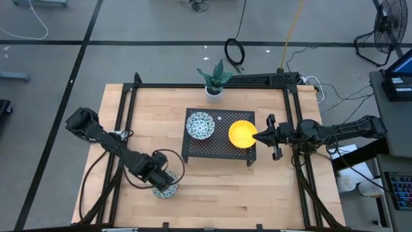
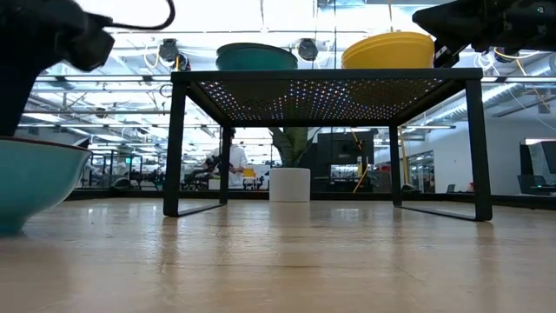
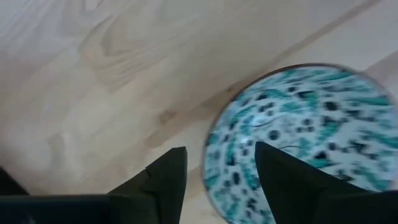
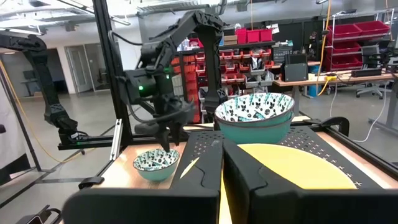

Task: Pick & Place Mini bowls
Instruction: Stack the blue patterned bowl on the blue patterned bowls on the shelf

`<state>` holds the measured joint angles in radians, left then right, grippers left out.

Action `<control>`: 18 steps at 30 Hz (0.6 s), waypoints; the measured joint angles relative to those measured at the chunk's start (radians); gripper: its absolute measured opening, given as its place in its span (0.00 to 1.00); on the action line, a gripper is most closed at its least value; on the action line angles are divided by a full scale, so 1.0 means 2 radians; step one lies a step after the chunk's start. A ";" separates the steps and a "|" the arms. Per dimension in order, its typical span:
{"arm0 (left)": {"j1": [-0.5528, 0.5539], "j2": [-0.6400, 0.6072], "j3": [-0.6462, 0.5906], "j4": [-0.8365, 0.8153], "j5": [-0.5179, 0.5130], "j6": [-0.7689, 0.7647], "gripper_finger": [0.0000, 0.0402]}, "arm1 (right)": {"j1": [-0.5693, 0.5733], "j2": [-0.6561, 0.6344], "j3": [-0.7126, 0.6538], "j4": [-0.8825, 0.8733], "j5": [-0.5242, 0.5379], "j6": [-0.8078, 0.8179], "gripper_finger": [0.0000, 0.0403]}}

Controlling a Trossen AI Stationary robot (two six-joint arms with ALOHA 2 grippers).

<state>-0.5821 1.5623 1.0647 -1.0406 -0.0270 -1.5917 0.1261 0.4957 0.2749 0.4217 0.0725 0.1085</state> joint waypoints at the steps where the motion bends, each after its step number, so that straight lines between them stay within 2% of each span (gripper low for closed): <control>1: 0.000 0.000 -0.005 0.003 0.003 0.000 0.48 | 0.000 0.000 0.000 0.000 0.000 0.000 0.00; 9: 0.002 0.000 -0.040 0.067 0.002 0.004 0.48 | 0.000 0.000 0.000 -0.004 0.000 0.001 0.00; 18: 0.002 0.000 -0.065 0.092 0.013 0.008 0.39 | 0.000 0.000 0.000 -0.004 0.000 0.000 0.00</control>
<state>-0.5774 1.5627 0.9341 -0.8570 -0.0006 -1.5757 0.1261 0.4961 0.2749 0.4144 0.0723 0.1088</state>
